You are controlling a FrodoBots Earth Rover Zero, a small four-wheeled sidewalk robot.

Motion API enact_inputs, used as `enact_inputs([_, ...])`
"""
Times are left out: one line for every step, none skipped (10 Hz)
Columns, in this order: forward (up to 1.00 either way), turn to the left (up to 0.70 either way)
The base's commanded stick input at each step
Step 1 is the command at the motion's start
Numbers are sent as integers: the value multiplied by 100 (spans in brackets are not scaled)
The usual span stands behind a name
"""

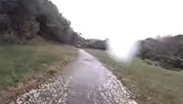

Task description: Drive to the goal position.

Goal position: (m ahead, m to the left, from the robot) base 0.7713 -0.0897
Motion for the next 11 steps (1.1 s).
enact_inputs([50,10])
enact_inputs([50,25])
enact_inputs([50,40])
enact_inputs([50,39])
enact_inputs([50,6])
enact_inputs([50,0])
enact_inputs([50,0])
enact_inputs([50,0])
enact_inputs([50,0])
enact_inputs([50,0])
enact_inputs([50,0])
